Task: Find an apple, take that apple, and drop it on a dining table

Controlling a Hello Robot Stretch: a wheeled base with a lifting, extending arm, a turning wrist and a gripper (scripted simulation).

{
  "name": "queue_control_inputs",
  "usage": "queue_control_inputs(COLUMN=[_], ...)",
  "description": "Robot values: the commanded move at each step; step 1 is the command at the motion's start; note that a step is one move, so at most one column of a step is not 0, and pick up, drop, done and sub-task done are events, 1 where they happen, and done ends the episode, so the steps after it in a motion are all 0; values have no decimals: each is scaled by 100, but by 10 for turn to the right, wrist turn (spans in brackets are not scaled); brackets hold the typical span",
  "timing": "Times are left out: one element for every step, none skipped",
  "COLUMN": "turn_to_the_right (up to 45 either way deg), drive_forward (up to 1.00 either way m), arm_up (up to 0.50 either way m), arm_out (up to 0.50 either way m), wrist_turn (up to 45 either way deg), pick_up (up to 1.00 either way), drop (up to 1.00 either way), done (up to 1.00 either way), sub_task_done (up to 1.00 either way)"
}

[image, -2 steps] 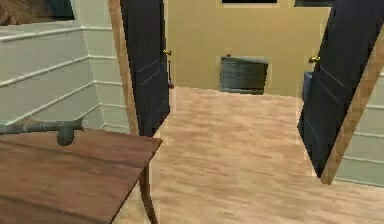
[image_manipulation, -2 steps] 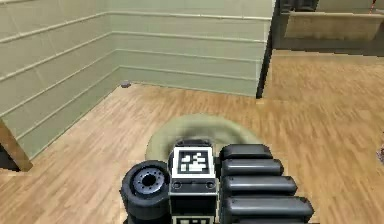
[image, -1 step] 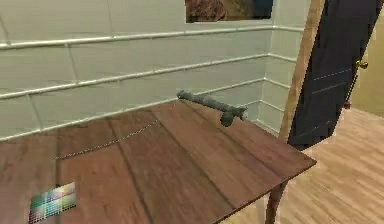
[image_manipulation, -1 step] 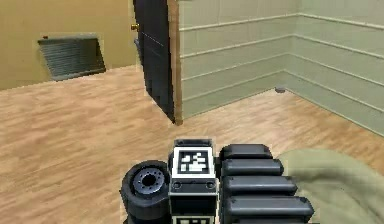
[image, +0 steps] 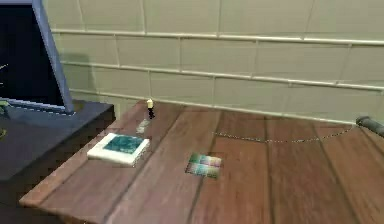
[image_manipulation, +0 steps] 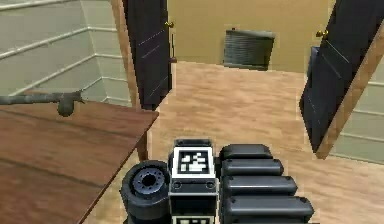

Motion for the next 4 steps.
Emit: queue_control_inputs(turn_to_the_right=[-420, 0, 0, 0], drive_forward=[0, 0, 0, 0], arm_up=[0, 0, 0, -32], arm_out=[0, 48, 0, 0], wrist_turn=[0, 0, 390, 0], pick_up=[0, 0, 0, 0], drop=[0, 0, 0, 0], done=[0, 0, 0, 0], sub_task_done=[0, 0, 0, 0])
